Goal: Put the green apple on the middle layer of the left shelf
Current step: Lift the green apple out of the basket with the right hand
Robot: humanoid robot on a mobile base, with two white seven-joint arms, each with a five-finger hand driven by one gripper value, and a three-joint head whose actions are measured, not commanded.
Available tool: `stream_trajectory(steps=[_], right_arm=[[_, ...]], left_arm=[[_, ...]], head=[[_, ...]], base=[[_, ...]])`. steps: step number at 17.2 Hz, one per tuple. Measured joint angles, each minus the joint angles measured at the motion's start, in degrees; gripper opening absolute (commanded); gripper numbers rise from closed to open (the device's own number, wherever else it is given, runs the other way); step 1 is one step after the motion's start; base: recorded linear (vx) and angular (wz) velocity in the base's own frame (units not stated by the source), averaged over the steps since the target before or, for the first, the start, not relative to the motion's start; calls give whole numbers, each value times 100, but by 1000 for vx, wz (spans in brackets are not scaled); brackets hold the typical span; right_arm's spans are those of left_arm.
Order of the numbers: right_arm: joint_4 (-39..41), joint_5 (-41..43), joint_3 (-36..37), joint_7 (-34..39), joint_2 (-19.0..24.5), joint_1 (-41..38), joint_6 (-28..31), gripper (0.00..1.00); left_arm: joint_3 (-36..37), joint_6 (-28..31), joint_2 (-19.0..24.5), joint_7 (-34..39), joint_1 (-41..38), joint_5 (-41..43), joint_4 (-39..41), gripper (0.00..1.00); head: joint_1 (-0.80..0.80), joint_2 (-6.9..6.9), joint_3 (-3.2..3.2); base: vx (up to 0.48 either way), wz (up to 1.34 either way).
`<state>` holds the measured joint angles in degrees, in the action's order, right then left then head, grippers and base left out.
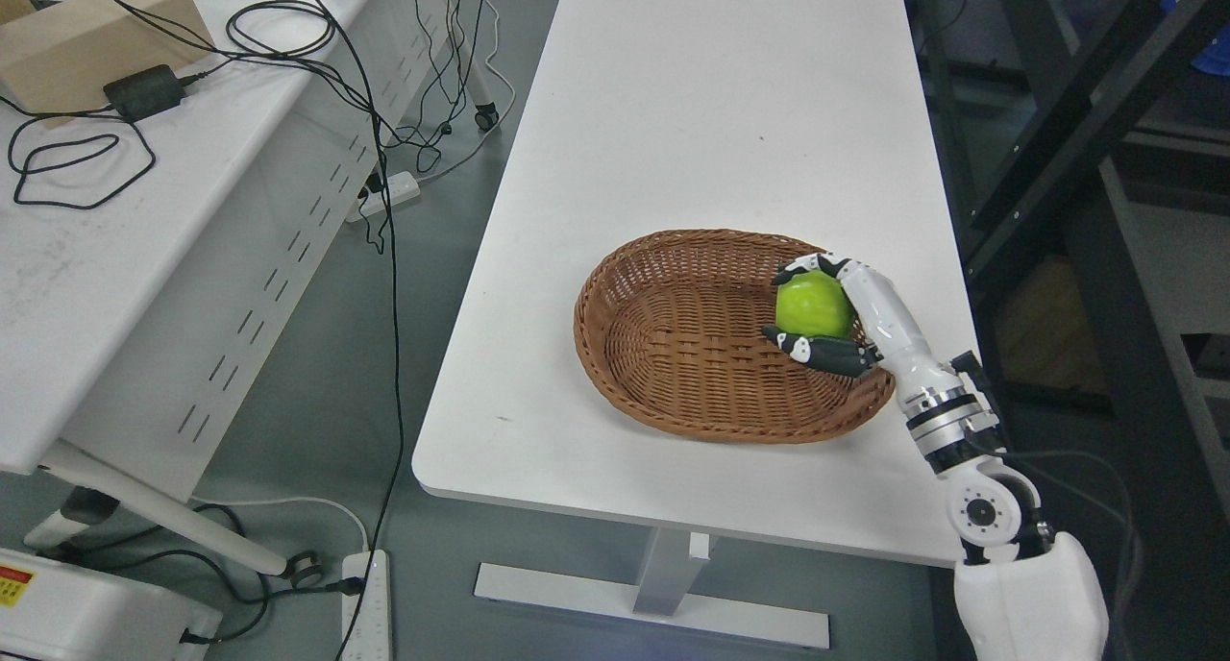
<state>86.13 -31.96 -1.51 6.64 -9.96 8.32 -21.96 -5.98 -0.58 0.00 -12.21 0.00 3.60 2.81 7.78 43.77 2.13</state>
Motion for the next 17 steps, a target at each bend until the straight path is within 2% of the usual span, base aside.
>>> stream_trajectory(steps=[2, 5, 13, 17], right_arm=[[104, 44, 155, -530, 95, -118, -28, 0], [208, 111, 319, -855, 234, -407, -134, 0], [401, 194, 580, -955, 649, -939, -186, 0], [461, 204, 641, -915, 769, -928, -69, 0]], left_arm=[[0, 0, 0, 0, 0, 0, 0, 100], [0, -1, 0, 0, 0, 0, 0, 100], [0, -33, 0, -1, 0, 0, 0, 100], [0, -10, 0, -3, 1, 0, 0, 100]], head=[[0, 0, 0], [0, 0, 0], [0, 0, 0], [0, 0, 0]], base=[[0, 0], [0, 0], [-17, -3], [-85, -20]])
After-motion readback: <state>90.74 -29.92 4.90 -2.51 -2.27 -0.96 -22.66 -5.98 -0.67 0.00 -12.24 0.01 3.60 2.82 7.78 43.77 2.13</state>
